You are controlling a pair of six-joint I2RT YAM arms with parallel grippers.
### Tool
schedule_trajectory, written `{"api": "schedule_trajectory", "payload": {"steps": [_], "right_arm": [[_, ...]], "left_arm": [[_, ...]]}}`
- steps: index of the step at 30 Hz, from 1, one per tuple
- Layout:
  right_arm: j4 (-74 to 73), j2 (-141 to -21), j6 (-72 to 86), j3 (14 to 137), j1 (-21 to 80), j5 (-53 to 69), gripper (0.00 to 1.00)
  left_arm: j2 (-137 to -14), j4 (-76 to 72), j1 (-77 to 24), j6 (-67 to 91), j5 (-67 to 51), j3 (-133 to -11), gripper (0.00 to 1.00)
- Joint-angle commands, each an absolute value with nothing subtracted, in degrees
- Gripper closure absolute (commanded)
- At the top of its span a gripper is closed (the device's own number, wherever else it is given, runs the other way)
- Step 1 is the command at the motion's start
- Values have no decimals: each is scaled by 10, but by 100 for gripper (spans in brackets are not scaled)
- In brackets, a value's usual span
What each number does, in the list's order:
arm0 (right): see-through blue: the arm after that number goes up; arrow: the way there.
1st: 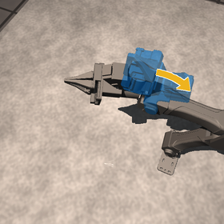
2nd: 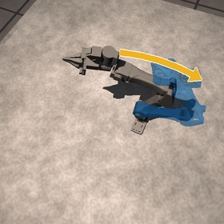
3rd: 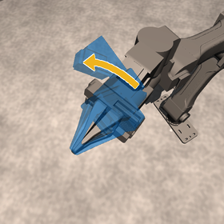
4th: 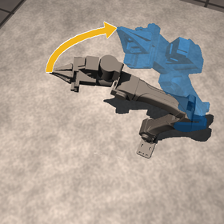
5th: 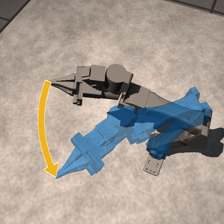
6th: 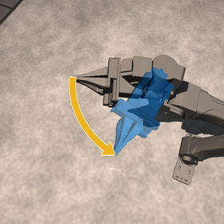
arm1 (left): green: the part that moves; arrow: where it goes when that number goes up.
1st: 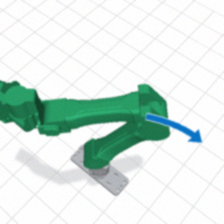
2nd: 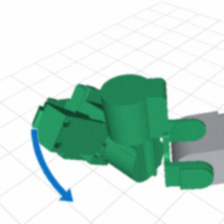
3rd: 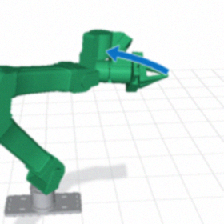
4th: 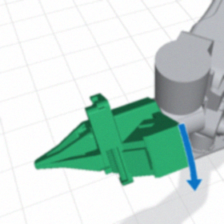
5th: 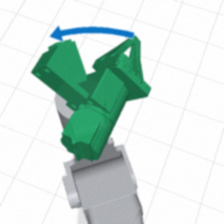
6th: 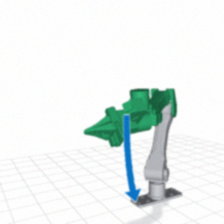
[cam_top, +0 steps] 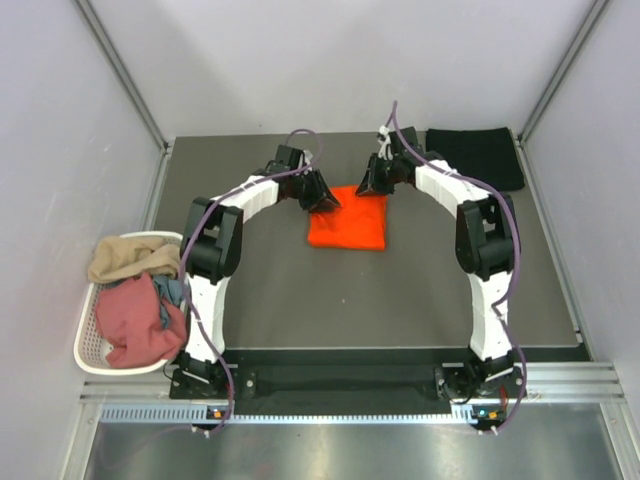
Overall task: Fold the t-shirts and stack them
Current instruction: Fold the tshirt
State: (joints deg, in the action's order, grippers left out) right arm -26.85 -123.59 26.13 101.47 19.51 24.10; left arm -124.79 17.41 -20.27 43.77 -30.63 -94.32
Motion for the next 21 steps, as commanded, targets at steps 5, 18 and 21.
{"api": "schedule_trajectory", "payload": {"steps": [5, 18, 21], "right_arm": [[-131, -1298, 334, 990, 135, 327, 88], [-295, -1345, 266, 1163, 106, 284, 87], [-323, -1307, 253, 1160, 110, 297, 82]], "left_arm": [[-1334, 117, -150, 447, -330, -1031, 65], [-1374, 271, -140, 383, -336, -1192, 54], [-1326, 283, -143, 383, -342, -1164, 50]]}}
